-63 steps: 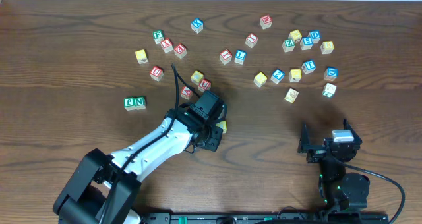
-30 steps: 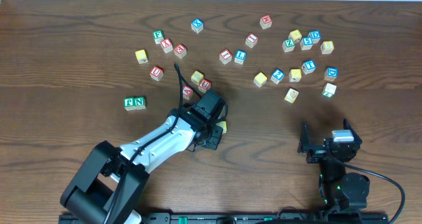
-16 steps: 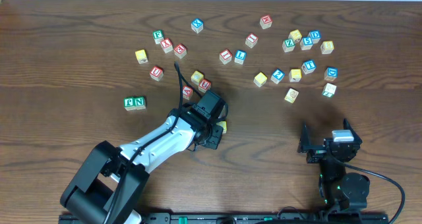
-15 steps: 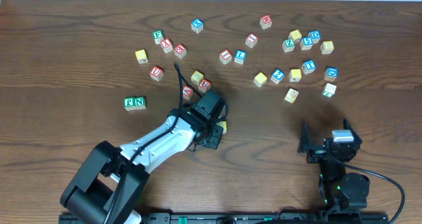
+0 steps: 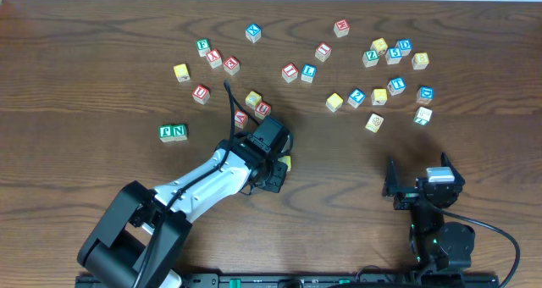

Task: Spell out ROBOT

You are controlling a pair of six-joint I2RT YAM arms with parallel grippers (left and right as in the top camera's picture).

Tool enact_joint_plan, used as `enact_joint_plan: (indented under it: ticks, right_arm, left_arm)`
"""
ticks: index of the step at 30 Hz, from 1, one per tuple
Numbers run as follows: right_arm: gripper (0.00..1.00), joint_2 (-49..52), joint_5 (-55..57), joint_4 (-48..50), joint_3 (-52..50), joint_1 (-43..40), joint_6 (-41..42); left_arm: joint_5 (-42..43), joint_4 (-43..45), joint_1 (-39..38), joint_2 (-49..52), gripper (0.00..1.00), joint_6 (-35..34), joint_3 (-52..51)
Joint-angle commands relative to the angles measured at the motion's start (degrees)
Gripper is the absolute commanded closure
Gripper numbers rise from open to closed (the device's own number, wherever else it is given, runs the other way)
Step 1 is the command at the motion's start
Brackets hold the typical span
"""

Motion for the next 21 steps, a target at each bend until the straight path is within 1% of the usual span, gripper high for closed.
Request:
enact_joint_plan:
  ticks: [1, 11, 21]
  right_arm:
    - [0.01, -0.24, 0.50, -0.26, -0.07, -0.35, 0.50]
    - [0.01, -0.24, 0.50, -0.26, -0.07, -0.35, 0.52]
    - [0.01, -0.24, 0.50, -0.26, -0.07, -0.35, 0.50]
  left_arm:
    - [0.92, -0.48, -0.04, -2.58, 0.92, -0.50, 0.07]
    - [0.90, -1.29, -0.02, -11.80, 0.93, -0.48, 0.07]
    - [0.92, -1.44, -0.04, -11.61, 0.93, -0.50, 0.04]
